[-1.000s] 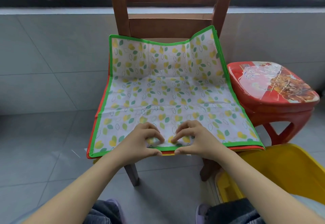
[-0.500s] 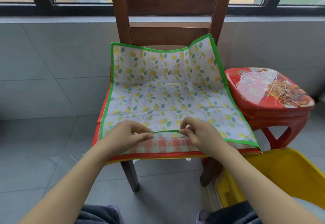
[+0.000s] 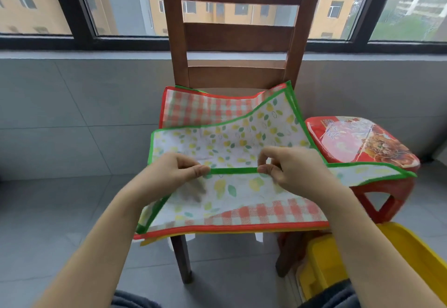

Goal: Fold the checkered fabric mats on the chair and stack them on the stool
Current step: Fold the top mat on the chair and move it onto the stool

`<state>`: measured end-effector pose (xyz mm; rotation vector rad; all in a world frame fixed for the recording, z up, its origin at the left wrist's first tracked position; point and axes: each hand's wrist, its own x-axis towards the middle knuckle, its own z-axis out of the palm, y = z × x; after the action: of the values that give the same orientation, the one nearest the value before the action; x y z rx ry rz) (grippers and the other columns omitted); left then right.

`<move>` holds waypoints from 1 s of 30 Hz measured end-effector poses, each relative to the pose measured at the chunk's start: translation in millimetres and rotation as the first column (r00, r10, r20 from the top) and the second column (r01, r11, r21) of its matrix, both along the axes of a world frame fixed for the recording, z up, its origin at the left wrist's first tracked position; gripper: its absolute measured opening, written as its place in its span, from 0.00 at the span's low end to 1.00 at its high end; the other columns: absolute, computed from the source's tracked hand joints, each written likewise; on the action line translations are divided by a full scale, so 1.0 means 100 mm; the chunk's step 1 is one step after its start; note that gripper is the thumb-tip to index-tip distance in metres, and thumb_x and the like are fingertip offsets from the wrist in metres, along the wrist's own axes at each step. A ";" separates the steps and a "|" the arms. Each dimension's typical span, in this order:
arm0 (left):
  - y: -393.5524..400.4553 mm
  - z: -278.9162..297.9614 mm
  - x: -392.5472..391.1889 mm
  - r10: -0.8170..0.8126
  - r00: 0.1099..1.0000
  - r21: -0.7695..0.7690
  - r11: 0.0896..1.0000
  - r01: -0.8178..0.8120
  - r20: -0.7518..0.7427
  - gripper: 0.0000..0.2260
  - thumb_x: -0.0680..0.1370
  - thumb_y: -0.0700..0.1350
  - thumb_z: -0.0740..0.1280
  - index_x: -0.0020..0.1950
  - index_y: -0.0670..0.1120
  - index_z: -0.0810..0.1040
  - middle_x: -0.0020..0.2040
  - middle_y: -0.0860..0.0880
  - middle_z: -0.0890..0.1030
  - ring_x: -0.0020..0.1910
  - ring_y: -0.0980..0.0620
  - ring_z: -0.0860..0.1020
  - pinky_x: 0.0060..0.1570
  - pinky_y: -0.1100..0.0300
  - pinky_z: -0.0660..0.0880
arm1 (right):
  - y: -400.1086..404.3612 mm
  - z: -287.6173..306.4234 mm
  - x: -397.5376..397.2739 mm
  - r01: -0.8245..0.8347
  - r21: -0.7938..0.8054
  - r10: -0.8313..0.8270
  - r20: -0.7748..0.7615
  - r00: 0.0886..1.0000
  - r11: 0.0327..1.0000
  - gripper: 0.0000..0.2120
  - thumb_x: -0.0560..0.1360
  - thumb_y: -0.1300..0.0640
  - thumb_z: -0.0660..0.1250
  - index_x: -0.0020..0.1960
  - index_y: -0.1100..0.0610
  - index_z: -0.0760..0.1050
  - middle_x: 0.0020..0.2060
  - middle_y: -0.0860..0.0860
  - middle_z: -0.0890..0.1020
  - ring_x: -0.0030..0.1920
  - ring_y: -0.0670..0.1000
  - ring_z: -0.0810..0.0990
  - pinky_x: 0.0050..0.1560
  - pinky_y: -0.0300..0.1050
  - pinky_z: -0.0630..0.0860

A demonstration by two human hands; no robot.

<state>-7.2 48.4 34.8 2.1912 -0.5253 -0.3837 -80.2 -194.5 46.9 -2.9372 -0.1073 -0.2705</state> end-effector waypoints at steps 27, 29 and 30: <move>-0.44 -0.95 1.28 -0.074 0.930 0.569 0.808 -0.155 0.359 0.08 0.77 0.50 0.64 0.51 0.48 0.79 0.53 0.49 0.80 0.52 0.47 0.77 0.44 0.59 0.68 | -0.03 -1.19 1.45 0.121 0.106 -0.105 -0.142 0.984 0.987 0.09 0.77 0.50 0.62 0.49 0.55 0.75 0.50 0.48 0.77 0.53 0.50 0.73 0.45 0.41 0.65; -0.47 -0.96 1.32 -0.069 0.925 0.559 0.813 -0.165 0.374 0.08 0.77 0.49 0.64 0.51 0.47 0.80 0.51 0.49 0.81 0.51 0.47 0.78 0.41 0.60 0.67 | -0.03 -1.18 1.41 0.134 0.084 -0.122 -0.126 0.984 0.987 0.08 0.77 0.50 0.61 0.48 0.54 0.74 0.48 0.48 0.78 0.51 0.50 0.73 0.44 0.41 0.65; -0.47 -0.96 1.33 -0.058 0.924 0.550 0.817 -0.173 0.377 0.07 0.77 0.48 0.65 0.50 0.47 0.80 0.50 0.48 0.82 0.51 0.47 0.78 0.41 0.60 0.66 | -0.01 -1.17 1.40 0.136 0.081 -0.126 -0.121 0.985 0.987 0.08 0.78 0.50 0.61 0.46 0.54 0.73 0.46 0.48 0.77 0.48 0.50 0.73 0.43 0.42 0.65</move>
<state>125.8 1.5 -61.3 2.9001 -0.6012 -0.0756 59.6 -195.9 -70.1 -2.8666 0.1126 -0.1200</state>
